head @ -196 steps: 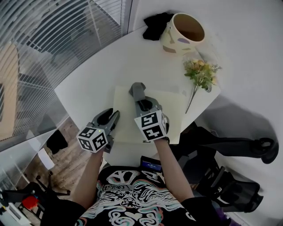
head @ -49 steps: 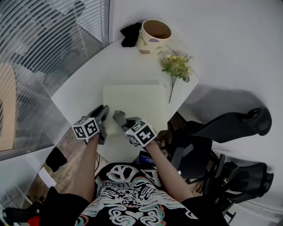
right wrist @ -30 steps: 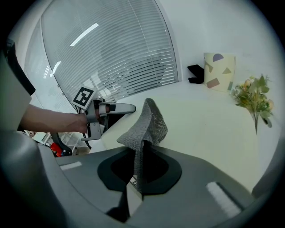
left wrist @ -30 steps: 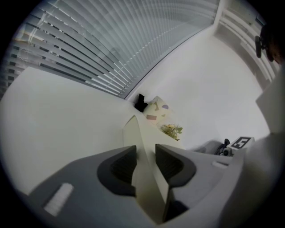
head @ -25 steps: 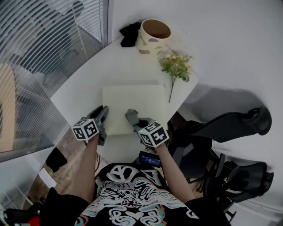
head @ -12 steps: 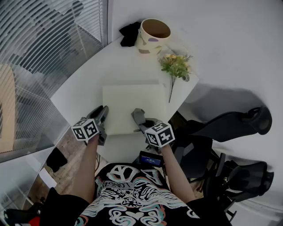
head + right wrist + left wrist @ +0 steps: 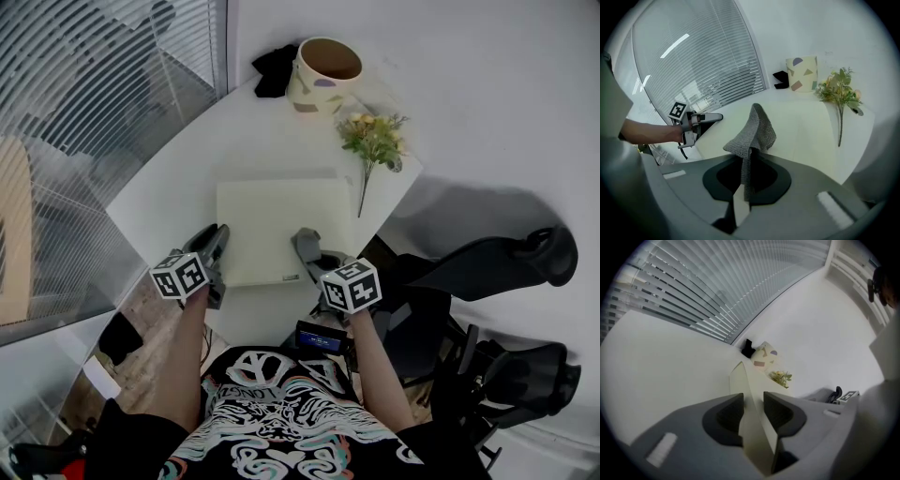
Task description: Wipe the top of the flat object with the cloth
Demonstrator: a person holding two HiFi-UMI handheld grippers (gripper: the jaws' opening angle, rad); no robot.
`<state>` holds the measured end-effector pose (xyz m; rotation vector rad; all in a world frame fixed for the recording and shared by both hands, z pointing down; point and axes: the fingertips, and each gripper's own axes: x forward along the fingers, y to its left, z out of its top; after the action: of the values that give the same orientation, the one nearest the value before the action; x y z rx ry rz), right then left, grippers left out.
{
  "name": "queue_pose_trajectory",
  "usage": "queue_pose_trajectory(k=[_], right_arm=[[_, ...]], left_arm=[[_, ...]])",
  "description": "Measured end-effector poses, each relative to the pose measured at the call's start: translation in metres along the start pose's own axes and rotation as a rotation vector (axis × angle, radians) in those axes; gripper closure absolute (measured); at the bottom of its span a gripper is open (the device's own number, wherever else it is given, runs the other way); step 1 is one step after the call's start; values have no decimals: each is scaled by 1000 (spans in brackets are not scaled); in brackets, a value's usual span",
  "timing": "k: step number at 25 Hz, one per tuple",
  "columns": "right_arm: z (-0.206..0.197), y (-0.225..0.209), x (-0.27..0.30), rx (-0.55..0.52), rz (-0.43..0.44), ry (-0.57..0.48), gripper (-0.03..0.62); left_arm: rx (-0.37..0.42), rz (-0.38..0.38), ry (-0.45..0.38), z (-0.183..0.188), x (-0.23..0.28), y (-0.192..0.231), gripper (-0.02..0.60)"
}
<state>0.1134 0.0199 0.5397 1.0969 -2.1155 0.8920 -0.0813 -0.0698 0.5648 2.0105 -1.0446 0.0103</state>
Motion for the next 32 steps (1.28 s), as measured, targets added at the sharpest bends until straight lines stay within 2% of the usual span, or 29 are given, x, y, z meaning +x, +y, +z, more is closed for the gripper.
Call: queue_pose_trajectory(k=[10, 32], right_arm=[[-6, -31, -18, 72, -47, -40, 582], [-10, -60, -37, 133, -117, -100, 582]], left_arm=[[2, 2, -2, 0, 0, -1, 394], [14, 14, -3, 2, 0, -1, 394]])
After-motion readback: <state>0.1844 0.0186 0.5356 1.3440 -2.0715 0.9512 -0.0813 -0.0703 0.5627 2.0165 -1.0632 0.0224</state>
